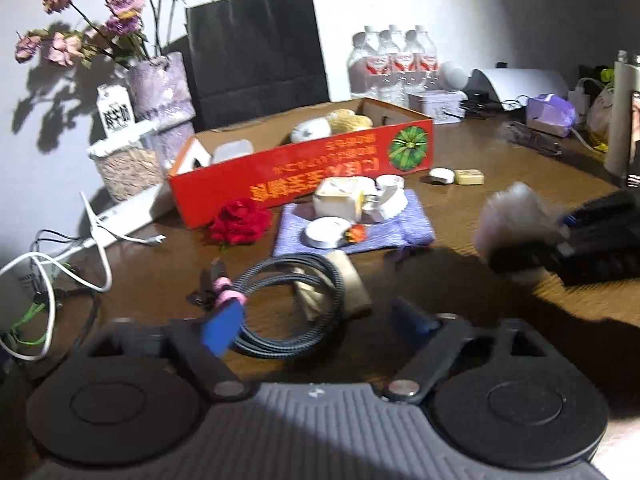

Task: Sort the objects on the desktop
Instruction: 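Grasp the black braided cable with the left tool while the right grasps the green bag, then carry the black cable with the left tool while the right carries the green bag to the cardboard box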

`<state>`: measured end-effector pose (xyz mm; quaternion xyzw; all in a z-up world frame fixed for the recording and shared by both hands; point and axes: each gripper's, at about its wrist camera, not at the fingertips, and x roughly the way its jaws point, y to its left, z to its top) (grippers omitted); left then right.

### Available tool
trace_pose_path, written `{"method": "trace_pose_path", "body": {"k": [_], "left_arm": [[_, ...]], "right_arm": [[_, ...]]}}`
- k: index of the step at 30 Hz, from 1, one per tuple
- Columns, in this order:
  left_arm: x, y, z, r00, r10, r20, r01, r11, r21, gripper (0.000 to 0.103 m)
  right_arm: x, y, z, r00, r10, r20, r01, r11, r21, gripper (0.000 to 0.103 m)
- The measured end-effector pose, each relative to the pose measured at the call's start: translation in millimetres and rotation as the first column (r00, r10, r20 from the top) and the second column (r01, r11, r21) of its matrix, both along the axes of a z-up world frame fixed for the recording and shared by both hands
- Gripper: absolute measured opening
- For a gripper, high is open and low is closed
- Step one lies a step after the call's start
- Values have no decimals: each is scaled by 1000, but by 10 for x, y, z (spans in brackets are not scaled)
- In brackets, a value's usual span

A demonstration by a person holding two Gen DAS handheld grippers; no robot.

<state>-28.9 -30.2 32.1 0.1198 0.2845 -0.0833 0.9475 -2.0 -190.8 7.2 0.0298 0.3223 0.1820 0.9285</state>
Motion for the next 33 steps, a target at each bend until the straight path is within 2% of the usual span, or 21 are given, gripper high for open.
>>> {"method": "trace_pose_path", "body": {"k": [3, 5, 6, 11, 12, 13, 15, 21, 23, 26, 28, 30, 33], "left_arm": [[191, 1, -82, 1000, 2, -27, -1, 1000, 31, 100], [347, -10, -160, 997, 48, -53, -44, 996, 75, 102], [405, 12, -188, 996, 66, -61, -62, 995, 74, 103], [649, 232, -218, 988, 43, -145, -56, 995, -85, 103], [689, 287, -232, 986, 38, -162, -58, 991, -123, 102], [706, 356, -228, 985, 38, -171, -68, 982, -174, 97], [680, 426, -210, 986, 29, -164, -67, 970, -234, 94], [384, 505, -80, 990, 38, -135, -74, 958, -278, 92], [238, 542, 54, 995, 21, -94, -48, 954, -297, 93], [9, 539, 190, 996, -59, -63, 35, 945, -324, 93], [-152, 462, 185, 993, -104, -61, 81, 951, -298, 93], [-307, 358, 115, 990, -125, -70, 106, 968, -225, 93], [-462, 285, -35, 988, -104, -118, 84, 982, -169, 93]], "right_arm": [[-4, 68, -13, 1000, -15, -6, 15, 1000, -12, 44], [-8, 92, -13, 1000, -22, -6, 22, 999, -24, 46], [-15, 99, -15, 1000, -19, -7, 19, 999, -27, 46], [-20, 109, -82, 999, -23, -28, 23, 999, -33, 47], [0, 113, -92, 999, -24, -32, 23, 999, -35, 47], [4, 126, -98, 999, -25, -33, 23, 999, -41, 47], [2, 148, -106, 999, -23, -33, 21, 998, -56, 47], [-34, 124, -81, 999, -39, -27, 38, 998, -48, 42], [-52, 110, -61, 999, -43, -22, 42, 998, -45, 41], [-93, 130, -49, 999, -51, -15, 50, 997, -53, 39], [-144, 154, -48, 999, -44, -16, 43, 997, -60, 39], [-224, 180, -56, 1000, -21, -23, 20, 998, -60, 39], [-340, 215, -71, 1000, 11, -29, -13, 998, -62, 44]]}}
